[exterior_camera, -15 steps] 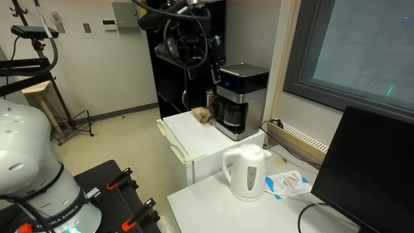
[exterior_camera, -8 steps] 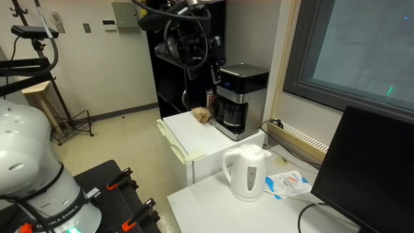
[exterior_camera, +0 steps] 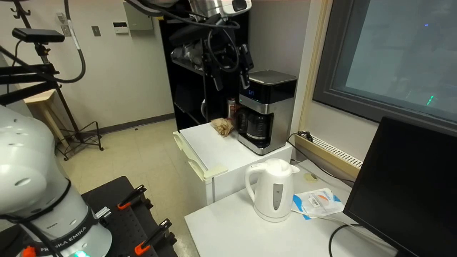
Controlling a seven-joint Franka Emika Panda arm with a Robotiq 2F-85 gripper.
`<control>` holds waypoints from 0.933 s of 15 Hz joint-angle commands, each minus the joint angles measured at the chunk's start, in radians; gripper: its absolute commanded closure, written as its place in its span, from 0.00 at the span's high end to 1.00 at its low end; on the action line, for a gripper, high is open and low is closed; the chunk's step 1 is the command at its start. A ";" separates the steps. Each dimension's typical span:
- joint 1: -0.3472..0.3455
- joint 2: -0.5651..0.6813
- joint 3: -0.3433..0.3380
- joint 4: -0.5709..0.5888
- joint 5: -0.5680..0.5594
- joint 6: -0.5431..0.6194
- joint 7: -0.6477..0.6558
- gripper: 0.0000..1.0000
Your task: Press a button on the coffee making machine
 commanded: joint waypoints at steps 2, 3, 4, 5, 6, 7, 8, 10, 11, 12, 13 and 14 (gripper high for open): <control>0.041 0.124 0.087 0.049 -0.130 0.066 0.011 0.81; 0.048 0.148 0.109 0.050 -0.168 0.086 0.021 0.72; 0.056 0.174 0.127 0.056 -0.200 0.100 0.030 0.66; 0.063 0.202 0.143 0.065 -0.232 0.111 0.037 0.59; 0.068 0.228 0.157 0.072 -0.262 0.126 0.050 0.50; 0.073 0.255 0.171 0.079 -0.300 0.144 0.069 0.43; 0.078 0.280 0.181 0.087 -0.335 0.156 0.085 0.34; 0.088 0.326 0.195 0.104 -0.405 0.186 0.125 0.19; 0.094 0.348 0.199 0.113 -0.437 0.199 0.145 0.13; 0.100 0.370 0.202 0.122 -0.469 0.215 0.173 0.06; 0.106 0.392 0.202 0.132 -0.494 0.228 0.191 0.01; 0.112 0.412 0.201 0.142 -0.516 0.241 0.212 0.00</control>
